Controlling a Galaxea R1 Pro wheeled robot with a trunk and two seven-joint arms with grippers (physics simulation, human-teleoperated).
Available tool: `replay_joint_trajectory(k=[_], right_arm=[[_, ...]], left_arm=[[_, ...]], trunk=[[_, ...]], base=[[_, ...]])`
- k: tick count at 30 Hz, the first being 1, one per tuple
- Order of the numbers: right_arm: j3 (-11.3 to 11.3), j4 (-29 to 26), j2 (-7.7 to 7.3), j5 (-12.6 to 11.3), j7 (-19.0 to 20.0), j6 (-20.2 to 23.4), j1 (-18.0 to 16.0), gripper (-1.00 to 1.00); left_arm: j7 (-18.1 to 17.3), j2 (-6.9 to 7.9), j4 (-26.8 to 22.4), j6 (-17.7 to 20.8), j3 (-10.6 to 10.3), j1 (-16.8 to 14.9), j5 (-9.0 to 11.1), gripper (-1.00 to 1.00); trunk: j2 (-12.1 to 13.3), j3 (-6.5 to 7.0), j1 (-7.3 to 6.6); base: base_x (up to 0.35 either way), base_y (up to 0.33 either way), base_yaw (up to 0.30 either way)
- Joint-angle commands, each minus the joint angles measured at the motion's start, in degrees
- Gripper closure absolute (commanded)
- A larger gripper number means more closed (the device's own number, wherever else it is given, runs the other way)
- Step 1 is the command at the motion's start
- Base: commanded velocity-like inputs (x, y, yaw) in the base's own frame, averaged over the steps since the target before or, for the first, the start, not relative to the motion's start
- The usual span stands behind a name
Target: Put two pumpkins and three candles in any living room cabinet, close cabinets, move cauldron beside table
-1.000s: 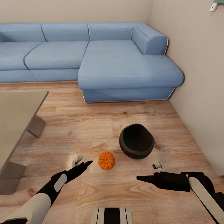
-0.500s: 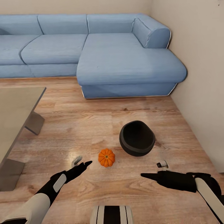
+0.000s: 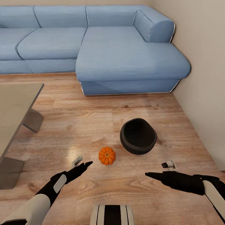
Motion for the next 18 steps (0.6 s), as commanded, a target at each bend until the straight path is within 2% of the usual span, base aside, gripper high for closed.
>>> replay_joint_trajectory(k=[1,6,18], right_arm=[[0.03,-0.08,-0.03,-0.03,0.23,0.20,0.02,-1.00],[0.01,-0.21,-0.02,-0.04,0.31,0.20,0.13,-1.00],[0.00,-0.25,0.04,0.05,0.33,0.20,0.16,-1.00]], left_arm=[[-0.15,-0.02,-0.01,0.52,0.26,-0.02,0.37,-1.00],[-1.39,-0.02,-0.02,0.52,0.18,-0.02,0.31,-1.00],[-2.66,-0.02,0.01,0.52,0.21,-0.02,0.28,-1.00]], trunk=[[-0.03,-0.26,0.01],[-0.10,-1.37,0.14],[-0.10,-1.37,0.14]], base=[[0.000,0.000,0.000],[0.000,0.000,0.000],[0.000,0.000,0.000]])
